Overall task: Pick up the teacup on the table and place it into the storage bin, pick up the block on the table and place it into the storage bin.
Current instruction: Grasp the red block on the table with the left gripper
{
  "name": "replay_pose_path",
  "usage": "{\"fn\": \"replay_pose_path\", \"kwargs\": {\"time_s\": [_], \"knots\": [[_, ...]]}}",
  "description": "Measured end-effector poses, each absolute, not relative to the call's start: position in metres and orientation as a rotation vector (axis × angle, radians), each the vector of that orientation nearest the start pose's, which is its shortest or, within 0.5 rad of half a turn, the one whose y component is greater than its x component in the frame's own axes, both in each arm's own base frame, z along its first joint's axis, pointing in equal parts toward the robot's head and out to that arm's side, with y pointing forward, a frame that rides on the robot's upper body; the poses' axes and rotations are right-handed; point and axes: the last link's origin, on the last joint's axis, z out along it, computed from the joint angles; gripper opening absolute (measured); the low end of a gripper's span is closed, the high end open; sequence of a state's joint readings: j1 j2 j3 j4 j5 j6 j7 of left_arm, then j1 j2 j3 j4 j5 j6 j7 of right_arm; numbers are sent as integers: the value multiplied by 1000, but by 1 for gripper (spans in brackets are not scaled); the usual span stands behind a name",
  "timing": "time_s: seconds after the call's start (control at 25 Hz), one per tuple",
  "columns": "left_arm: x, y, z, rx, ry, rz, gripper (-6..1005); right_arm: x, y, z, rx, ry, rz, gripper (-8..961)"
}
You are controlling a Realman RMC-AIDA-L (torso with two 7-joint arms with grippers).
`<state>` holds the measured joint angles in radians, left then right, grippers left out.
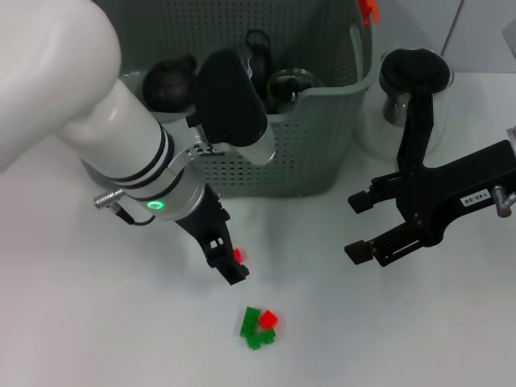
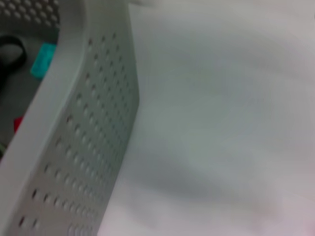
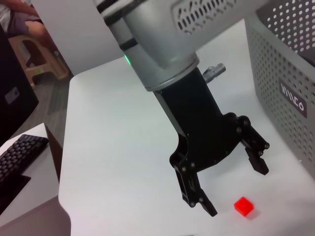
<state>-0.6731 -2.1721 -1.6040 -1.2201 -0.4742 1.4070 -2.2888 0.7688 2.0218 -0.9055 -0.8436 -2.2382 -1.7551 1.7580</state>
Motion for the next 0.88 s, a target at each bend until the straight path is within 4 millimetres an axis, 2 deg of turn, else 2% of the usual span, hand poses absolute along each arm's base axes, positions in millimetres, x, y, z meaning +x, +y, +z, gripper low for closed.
{"fn": "replay_pose_path", "kwargs": {"time_s": [0.24, 0.88], "knots": [[-163, 353, -75, -2774, -355, 686, 931, 183, 360, 12, -3153, 529, 165, 946], [-165, 359, -86, -2761, -349, 753, 925, 186, 358, 11, -3152, 539, 166, 946]]}}
